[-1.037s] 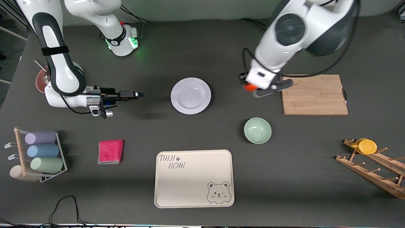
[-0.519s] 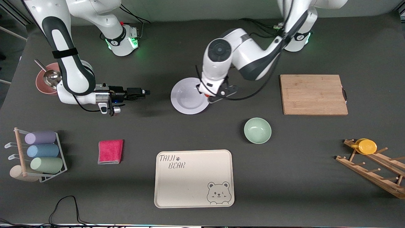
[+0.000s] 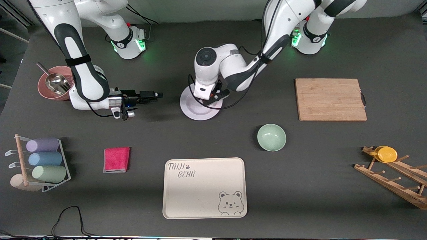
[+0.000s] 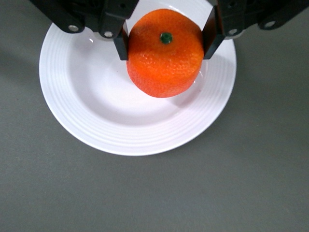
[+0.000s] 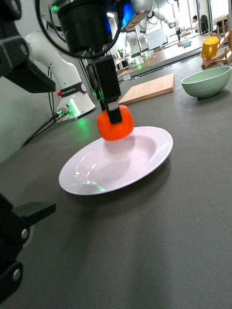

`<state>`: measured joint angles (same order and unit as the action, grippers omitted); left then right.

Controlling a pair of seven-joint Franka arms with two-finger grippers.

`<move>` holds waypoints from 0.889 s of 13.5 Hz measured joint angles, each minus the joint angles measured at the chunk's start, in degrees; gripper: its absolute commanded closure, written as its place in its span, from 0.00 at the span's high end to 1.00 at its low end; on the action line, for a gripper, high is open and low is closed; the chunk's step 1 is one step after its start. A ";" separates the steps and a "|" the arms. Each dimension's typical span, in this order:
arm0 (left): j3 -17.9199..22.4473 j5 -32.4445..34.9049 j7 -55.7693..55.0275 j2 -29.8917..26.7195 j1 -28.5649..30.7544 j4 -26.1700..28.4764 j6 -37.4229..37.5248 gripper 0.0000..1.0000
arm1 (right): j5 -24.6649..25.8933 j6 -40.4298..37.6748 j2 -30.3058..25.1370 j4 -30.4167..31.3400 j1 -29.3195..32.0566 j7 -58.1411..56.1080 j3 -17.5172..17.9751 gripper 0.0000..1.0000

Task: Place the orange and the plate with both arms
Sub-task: 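Carry the orange over the white plate with the left gripper, then lower the orange onto the plate and open the left gripper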

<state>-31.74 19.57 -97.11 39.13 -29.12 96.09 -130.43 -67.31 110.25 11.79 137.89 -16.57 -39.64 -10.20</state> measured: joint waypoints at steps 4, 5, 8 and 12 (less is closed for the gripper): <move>0.06 4.32 -4.90 4.46 -2.68 -2.31 -1.69 0.17 | -4.69 0.23 1.00 0.81 -0.02 -5.98 0.00 1.00; 0.07 4.57 -5.32 5.11 -2.77 -2.54 -2.06 0.63 | -6.67 0.23 1.51 1.56 -0.07 -8.15 0.00 1.00; 0.32 4.70 -5.41 5.52 -2.76 -3.16 -2.13 1.00 | -8.33 0.23 2.52 2.85 -0.55 -10.26 0.01 1.00; 0.70 5.24 -5.39 5.28 -1.91 -5.77 -0.35 1.00 | -8.48 1.26 2.54 3.13 -1.28 -10.28 0.01 1.00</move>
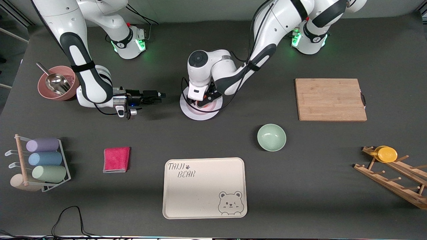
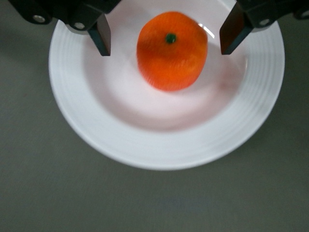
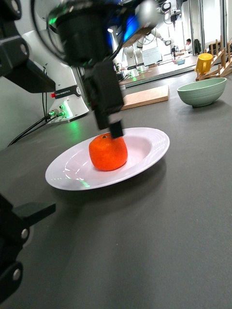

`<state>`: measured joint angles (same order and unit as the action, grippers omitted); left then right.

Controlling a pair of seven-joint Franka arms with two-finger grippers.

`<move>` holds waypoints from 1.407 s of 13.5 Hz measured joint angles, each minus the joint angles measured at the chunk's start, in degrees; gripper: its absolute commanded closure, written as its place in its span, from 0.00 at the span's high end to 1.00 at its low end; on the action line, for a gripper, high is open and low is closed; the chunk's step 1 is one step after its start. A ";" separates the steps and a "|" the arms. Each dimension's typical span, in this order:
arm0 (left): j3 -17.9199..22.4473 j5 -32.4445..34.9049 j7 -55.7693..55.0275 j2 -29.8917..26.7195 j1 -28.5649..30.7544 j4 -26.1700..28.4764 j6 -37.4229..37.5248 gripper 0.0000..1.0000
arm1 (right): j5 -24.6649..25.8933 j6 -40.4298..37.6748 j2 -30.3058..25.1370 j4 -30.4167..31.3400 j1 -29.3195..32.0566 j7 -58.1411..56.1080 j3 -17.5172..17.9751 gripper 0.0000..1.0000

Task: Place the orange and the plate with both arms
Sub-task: 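Lower the orange onto the plate and open the left gripper, then withdraw the left gripper while the right gripper grasps the plate rim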

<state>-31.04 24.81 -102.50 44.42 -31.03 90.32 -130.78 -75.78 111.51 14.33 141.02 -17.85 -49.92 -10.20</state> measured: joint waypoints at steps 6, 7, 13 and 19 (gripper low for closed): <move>-0.06 -7.54 23.62 -11.82 12.42 -2.68 19.01 1.00 | -0.89 3.19 0.35 0.17 -3.34 0.00 0.04 1.00; 0.26 -10.72 30.35 -14.85 15.27 -2.67 22.07 1.00 | -0.91 3.23 0.43 0.21 -3.37 -0.11 0.04 1.00; 18.42 -22.84 69.24 -28.25 20.29 -2.10 35.02 1.00 | -7.64 3.30 4.21 0.96 -3.37 -5.18 0.01 1.00; 38.21 -24.48 98.38 -34.73 20.90 1.93 39.45 1.00 | -17.65 3.25 9.91 0.82 -8.44 -11.16 0.32 0.98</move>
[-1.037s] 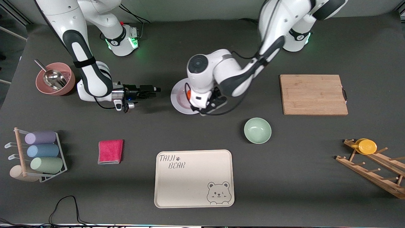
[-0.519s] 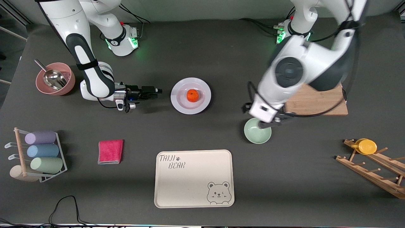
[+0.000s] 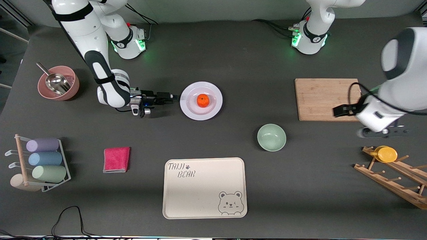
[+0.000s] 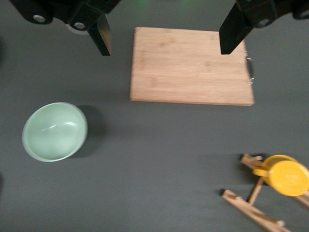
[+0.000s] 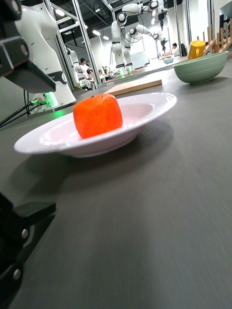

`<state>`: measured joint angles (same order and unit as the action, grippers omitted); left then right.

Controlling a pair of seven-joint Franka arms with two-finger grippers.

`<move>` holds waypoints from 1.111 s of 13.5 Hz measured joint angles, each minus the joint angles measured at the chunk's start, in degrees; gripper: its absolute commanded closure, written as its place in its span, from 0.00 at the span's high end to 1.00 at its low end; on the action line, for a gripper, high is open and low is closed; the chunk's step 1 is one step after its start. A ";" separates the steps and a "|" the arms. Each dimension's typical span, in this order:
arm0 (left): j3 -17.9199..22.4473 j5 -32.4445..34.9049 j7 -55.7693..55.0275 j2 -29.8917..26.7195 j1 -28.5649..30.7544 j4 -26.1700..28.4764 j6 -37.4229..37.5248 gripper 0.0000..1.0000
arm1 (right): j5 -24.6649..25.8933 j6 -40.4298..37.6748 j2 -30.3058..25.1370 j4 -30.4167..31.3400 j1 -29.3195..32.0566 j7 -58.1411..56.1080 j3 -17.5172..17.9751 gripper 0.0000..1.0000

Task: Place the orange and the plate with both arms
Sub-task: 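Withdraw the left gripper while the right gripper grasps the plate rim, then carry the plate with the orange onto the bear placemat, right gripper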

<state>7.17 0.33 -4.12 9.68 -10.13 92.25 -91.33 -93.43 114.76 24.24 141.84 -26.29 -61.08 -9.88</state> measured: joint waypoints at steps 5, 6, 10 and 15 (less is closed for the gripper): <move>-3.00 3.82 3.49 -5.55 7.91 4.87 0.81 1.00 | -4.41 1.37 -0.04 -0.43 -4.76 0.00 0.01 0.74; -4.10 4.17 3.53 -6.35 8.97 5.01 1.08 1.00 | -4.41 1.38 -0.05 -0.45 -4.72 -0.01 -0.08 0.52; -4.96 4.77 3.59 -6.95 9.27 5.45 1.88 1.00 | -4.41 1.49 -0.08 -0.72 -4.65 -0.50 -0.18 0.00; -5.70 4.83 3.63 -6.94 9.27 5.56 3.82 1.00 | -4.48 0.93 -0.84 -0.93 -4.55 -1.01 -0.19 0.00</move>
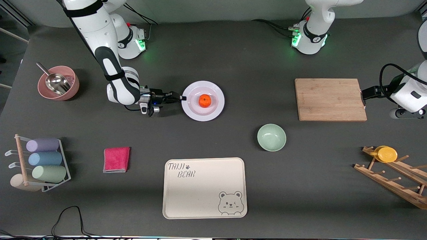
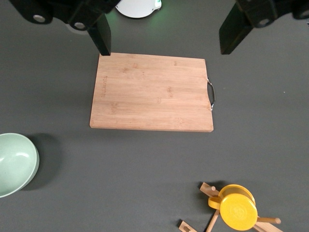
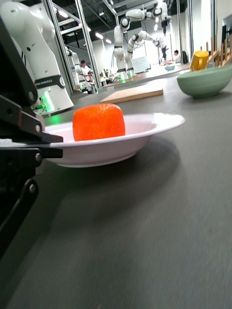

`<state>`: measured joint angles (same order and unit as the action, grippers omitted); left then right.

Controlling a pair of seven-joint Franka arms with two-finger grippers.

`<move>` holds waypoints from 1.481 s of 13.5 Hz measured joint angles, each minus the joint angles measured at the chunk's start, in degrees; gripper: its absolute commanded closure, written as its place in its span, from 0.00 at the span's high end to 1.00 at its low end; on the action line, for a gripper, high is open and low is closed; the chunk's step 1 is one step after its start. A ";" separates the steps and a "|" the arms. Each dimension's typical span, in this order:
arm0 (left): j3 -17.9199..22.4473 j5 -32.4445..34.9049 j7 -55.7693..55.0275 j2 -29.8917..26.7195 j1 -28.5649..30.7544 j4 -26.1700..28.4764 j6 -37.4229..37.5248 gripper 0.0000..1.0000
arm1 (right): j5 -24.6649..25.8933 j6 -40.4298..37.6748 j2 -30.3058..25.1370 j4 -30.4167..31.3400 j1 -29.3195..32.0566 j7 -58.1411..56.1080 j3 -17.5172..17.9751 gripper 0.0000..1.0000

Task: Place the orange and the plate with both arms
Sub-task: 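Carry the plate with the orange onto the bear placemat, right gripper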

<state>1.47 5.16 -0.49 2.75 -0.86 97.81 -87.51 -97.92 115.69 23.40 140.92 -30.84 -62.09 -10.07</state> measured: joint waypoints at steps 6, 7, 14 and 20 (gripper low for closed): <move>-0.05 0.03 0.01 -0.01 0.00 -0.15 1.06 1.00 | 0.00 0.86 -3.61 -0.43 -0.01 3.22 -0.01 0.00; -0.10 0.03 0.01 -0.01 0.00 -0.15 1.06 1.00 | 0.00 1.05 -4.47 -0.82 -0.01 4.48 -0.01 0.00; -0.21 0.14 0.01 -0.01 0.00 -0.15 1.23 1.00 | 0.01 1.28 -7.89 -6.62 0.29 11.44 -0.64 0.00; -0.23 0.31 0.01 -0.01 0.00 -0.15 1.24 1.00 | 0.02 1.56 -2.22 -22.95 4.26 18.12 -1.28 0.00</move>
<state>1.24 5.47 -0.48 2.74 -0.87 97.66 -86.26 -97.90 117.26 21.18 117.97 -26.58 -43.96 -11.35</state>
